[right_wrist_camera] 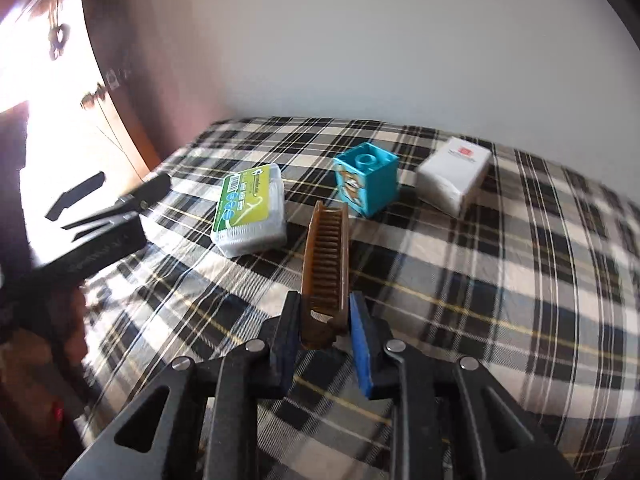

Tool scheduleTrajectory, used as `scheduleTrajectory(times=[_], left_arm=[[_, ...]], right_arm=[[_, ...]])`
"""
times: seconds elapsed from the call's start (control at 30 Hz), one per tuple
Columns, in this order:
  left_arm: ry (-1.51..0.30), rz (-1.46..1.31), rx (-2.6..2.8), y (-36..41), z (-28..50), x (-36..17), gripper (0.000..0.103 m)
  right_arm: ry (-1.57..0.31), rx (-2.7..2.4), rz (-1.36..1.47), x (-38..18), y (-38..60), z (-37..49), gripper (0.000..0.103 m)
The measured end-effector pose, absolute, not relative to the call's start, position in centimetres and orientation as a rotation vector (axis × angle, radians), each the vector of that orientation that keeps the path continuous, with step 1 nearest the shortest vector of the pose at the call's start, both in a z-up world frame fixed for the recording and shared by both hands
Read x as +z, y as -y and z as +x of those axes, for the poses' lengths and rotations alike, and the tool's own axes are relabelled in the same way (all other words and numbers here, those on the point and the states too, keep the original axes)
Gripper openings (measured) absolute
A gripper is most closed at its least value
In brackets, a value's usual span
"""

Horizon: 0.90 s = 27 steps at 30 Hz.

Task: Organize rigid objects
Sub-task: 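Grasp the green floss box with the left gripper while the right grasps the brown comb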

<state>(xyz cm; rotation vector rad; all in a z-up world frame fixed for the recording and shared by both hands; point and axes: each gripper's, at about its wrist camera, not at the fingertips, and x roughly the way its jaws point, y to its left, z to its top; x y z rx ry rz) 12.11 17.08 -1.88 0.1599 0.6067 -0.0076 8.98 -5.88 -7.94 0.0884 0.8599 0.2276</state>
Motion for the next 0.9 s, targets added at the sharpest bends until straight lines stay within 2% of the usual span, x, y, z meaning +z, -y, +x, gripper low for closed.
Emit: scheduleTrajectory(times=[0.27,0.43,0.63,0.77,0.8,0.9], left_arm=[[-0.681,0.026,-0.128,-14.2,12.4,-2.1,0.099],[-0.73,0.099,-0.023,-10.2,14.5,-3.1,0.097],[-0.9,0.038,0.086,-8.6,17.1,-5.5,0.078],[-0.901,-0.021,0.073,-9.0,17.3,-5.7,0.057],[-0.9,-0.028,0.067,-9.1,17.3,-5.7,0.054],[-0.9,-0.049,0.044,-9.5,17.1,-5.7,0.054]], right_arm=[[-0.722,0.119,0.048,-5.8,11.2,5.3,0.026],[-0.637,0.055,0.036,-4.8,13.5,4.0,0.026],[-0.687,0.091,0.073,-5.1,15.1,4.0,0.026],[-0.742,0.12,0.129,-6.0,15.8,4.2,0.026],[-0.752,0.124,0.143,-6.2,16.0,4.3,0.026],[-0.788,0.132,0.191,-6.9,16.5,4.9,0.026]])
